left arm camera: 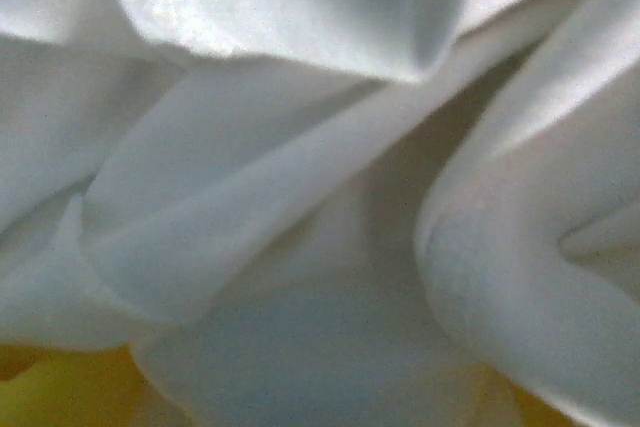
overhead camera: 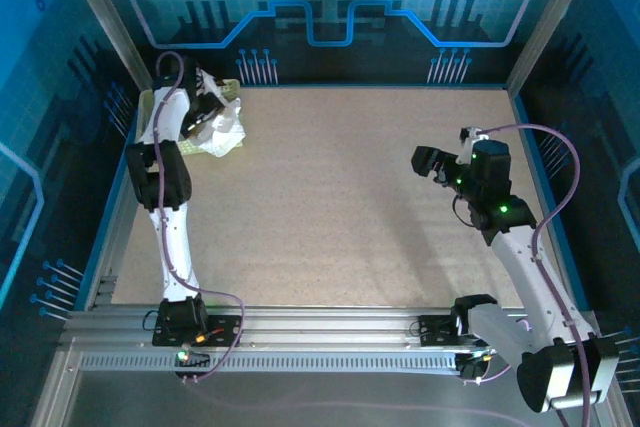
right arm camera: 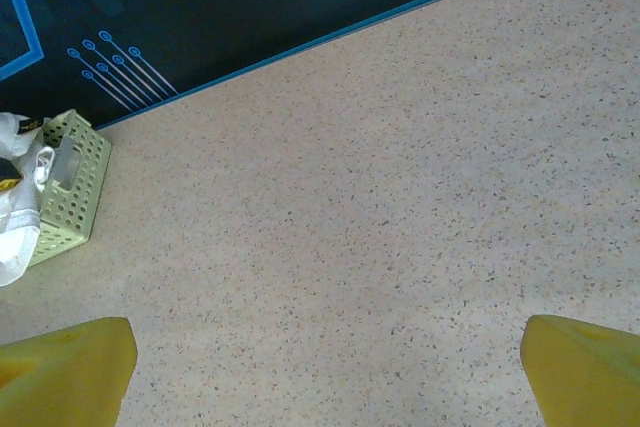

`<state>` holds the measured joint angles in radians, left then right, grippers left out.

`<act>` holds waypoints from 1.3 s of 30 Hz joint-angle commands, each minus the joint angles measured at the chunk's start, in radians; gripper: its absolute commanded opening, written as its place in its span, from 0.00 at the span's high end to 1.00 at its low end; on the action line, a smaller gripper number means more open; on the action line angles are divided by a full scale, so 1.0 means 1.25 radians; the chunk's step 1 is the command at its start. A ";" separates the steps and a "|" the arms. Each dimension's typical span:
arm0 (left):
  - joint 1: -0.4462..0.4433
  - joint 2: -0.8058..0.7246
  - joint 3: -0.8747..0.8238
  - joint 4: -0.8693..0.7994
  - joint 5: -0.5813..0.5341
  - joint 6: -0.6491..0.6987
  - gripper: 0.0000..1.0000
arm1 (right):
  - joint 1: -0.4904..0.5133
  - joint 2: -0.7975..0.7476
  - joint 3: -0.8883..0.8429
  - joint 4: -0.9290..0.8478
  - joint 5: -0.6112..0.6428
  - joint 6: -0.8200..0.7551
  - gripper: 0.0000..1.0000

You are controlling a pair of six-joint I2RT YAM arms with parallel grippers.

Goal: Fold the inside-out t-shirt

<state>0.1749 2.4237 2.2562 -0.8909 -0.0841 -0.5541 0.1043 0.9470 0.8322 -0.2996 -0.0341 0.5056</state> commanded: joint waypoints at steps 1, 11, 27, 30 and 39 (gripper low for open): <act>0.016 0.049 0.010 -0.027 0.064 -0.036 0.18 | 0.012 -0.016 0.007 -0.020 0.010 0.006 0.00; 0.054 -0.015 0.032 -0.031 0.075 -0.005 0.69 | 0.012 -0.029 -0.002 -0.032 0.009 0.014 0.00; 0.053 -0.375 -0.030 0.092 0.062 0.003 1.00 | 0.028 -0.026 -0.007 -0.039 0.020 0.046 0.00; 0.052 -0.437 -0.037 0.129 0.095 -0.012 1.00 | 0.028 -0.025 -0.006 -0.038 0.020 0.050 0.00; -0.016 -0.590 0.035 0.225 0.183 0.017 1.00 | 0.032 -0.028 -0.006 -0.042 0.025 0.050 0.00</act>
<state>0.2016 1.7725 2.2276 -0.7345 0.0666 -0.5667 0.1261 0.9245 0.8322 -0.3435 -0.0151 0.5549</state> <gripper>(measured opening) 0.098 0.999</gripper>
